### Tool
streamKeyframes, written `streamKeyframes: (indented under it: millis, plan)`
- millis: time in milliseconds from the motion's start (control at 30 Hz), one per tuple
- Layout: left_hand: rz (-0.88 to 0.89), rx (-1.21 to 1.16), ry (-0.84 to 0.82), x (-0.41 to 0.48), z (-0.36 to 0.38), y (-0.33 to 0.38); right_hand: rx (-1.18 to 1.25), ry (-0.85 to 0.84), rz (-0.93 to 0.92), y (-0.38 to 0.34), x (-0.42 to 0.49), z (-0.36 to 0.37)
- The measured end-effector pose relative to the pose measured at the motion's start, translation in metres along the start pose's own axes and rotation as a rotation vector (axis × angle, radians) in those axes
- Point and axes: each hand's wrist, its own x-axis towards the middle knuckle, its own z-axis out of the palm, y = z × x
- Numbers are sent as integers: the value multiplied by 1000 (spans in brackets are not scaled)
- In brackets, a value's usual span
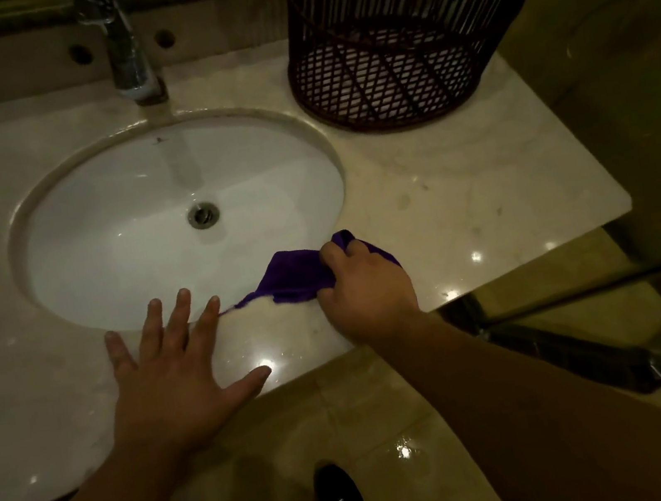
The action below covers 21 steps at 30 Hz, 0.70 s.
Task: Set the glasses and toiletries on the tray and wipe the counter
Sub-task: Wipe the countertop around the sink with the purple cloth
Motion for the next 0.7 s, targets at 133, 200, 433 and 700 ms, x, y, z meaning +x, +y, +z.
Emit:
streamKeyframes:
  millis: [133,200,433,700]
  plan:
    - [-7,25,-28,2,-2,1,-11,16,18,17,10,-4]
    - [-9,40,-40,2,-2,2,-14,17,29,27,17,-7]
    - [-16,44,-42,2,-5,4,-56,6,136,71,58,-25]
    - [-36,31,-75,1,-11,6,-68,22,174,86,84,-29]
